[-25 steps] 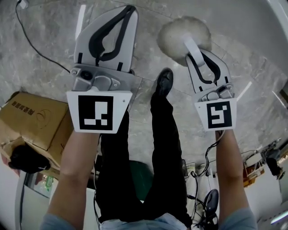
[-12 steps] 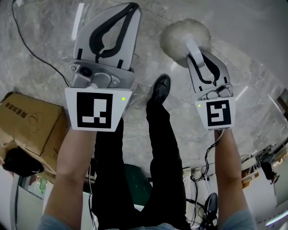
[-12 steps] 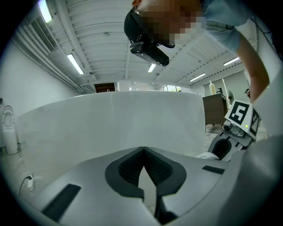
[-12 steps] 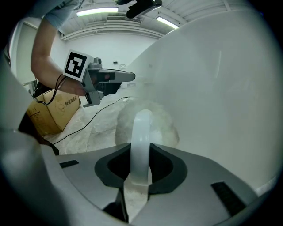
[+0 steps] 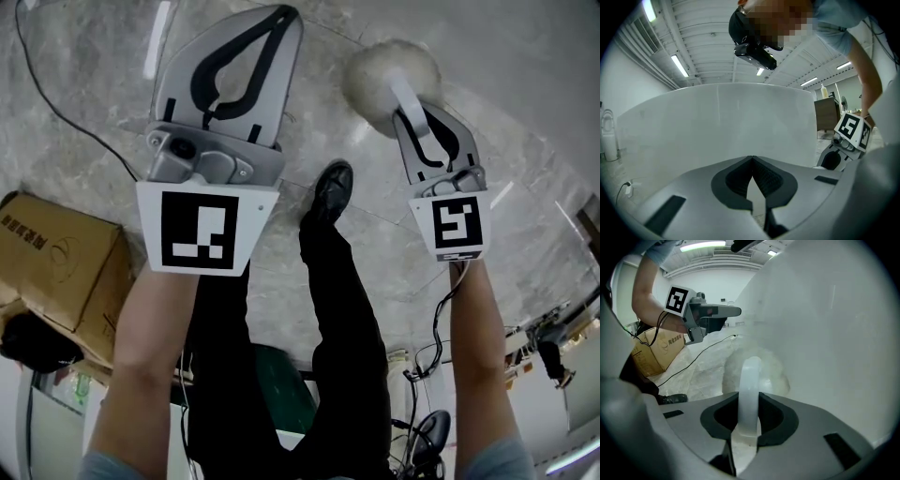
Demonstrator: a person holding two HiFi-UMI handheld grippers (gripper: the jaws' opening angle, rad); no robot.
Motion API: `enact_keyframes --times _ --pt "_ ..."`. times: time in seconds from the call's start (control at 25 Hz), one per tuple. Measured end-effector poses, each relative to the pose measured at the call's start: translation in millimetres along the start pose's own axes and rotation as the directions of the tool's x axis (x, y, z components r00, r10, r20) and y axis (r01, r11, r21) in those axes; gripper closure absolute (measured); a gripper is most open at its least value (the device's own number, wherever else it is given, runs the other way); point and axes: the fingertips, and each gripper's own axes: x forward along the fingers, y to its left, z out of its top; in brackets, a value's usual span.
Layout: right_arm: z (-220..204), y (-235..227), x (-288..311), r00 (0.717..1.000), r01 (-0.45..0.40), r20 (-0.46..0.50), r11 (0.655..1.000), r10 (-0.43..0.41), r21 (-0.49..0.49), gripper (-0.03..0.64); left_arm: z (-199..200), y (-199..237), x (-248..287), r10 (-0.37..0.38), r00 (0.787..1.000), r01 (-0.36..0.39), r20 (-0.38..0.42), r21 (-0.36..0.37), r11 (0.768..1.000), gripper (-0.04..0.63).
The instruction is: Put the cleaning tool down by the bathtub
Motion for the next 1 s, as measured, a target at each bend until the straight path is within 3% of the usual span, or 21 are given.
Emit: enact_keyframes --times 0.16,1.0 --pt "-7 -5 12 1.0 -0.006 0.021 1.0 0.006 -0.025 0.52 -10 0 10 -0.003 1.0 0.003 0.001 0.008 1.0 0.58" --pt "-55 -9 59 0.997 -0.031 -0.068 0.999 0.03 -0.027 0.52 -60 -11 22 -0.014 1.0 0.013 -0.025 -0.005 1.0 0.58"
